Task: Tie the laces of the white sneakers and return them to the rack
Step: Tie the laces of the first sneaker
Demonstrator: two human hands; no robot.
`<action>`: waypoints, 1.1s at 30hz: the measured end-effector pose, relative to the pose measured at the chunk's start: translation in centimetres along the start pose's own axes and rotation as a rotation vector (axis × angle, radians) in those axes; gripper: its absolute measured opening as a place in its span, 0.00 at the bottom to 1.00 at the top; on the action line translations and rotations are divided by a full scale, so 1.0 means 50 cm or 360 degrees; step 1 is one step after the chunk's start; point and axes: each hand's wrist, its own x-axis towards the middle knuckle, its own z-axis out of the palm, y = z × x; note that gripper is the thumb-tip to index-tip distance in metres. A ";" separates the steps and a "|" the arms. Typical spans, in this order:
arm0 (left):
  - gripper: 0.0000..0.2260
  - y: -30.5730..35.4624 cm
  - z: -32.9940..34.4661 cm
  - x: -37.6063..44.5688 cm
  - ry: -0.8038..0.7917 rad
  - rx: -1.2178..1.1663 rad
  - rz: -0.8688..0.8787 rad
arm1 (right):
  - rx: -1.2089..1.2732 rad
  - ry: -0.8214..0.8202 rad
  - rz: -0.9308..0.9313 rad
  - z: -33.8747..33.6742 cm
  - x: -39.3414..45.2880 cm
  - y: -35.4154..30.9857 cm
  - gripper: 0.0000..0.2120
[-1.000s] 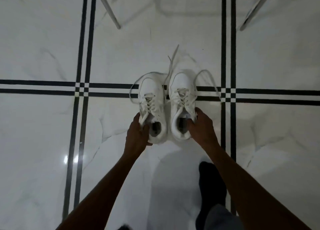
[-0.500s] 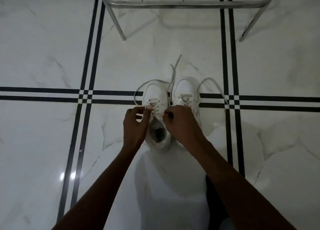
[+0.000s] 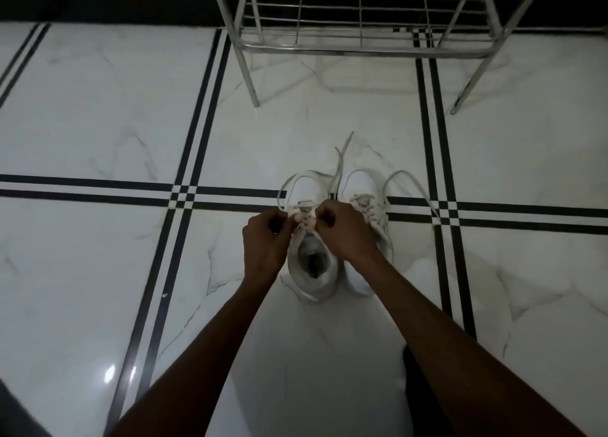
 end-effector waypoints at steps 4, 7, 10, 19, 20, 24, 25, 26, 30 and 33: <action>0.13 -0.012 -0.023 -0.012 -0.0061 -0.0033 0.0006 | 0.0196 0.0211 -0.0087 0.016 -0.028 0.008 0.03; 0.11 -0.011 -0.016 -0.012 -0.0080 -0.0004 0.0067 | 0.0191 0.0382 -0.0098 0.033 -0.028 0.013 0.02; 0.10 -0.010 -0.011 -0.017 -0.0016 0.0132 0.0076 | 0.0155 0.0501 -0.0038 0.039 -0.037 0.009 0.02; 0.06 0.012 0.012 -0.028 0.0089 0.0368 0.0105 | 0.0003 0.0652 -0.0018 0.050 -0.043 -0.005 0.02; 0.07 0.011 0.012 -0.028 0.0094 0.0277 0.0087 | 0.0008 0.0666 -0.0010 0.046 -0.041 -0.007 0.02; 0.15 -0.018 0.008 -0.027 0.0079 -0.0067 -0.0029 | 0.0190 0.0469 0.0046 0.041 -0.032 -0.002 0.02; 0.16 -0.020 0.006 -0.027 0.0076 -0.0075 -0.0045 | 0.0242 0.0374 0.0057 0.040 -0.028 0.001 0.03; 0.17 -0.018 0.004 -0.028 0.0078 -0.0058 -0.0051 | 0.0276 0.0291 0.0048 0.040 -0.024 0.007 0.05; 0.20 -0.009 -0.002 -0.037 -0.0077 -0.0092 -0.0090 | 0.0284 -0.0032 0.0026 0.021 -0.017 0.020 0.10; 0.14 -0.012 -0.014 -0.040 -0.0240 -0.0111 -0.0038 | 0.0256 -0.0155 -0.0044 0.008 -0.017 0.021 0.08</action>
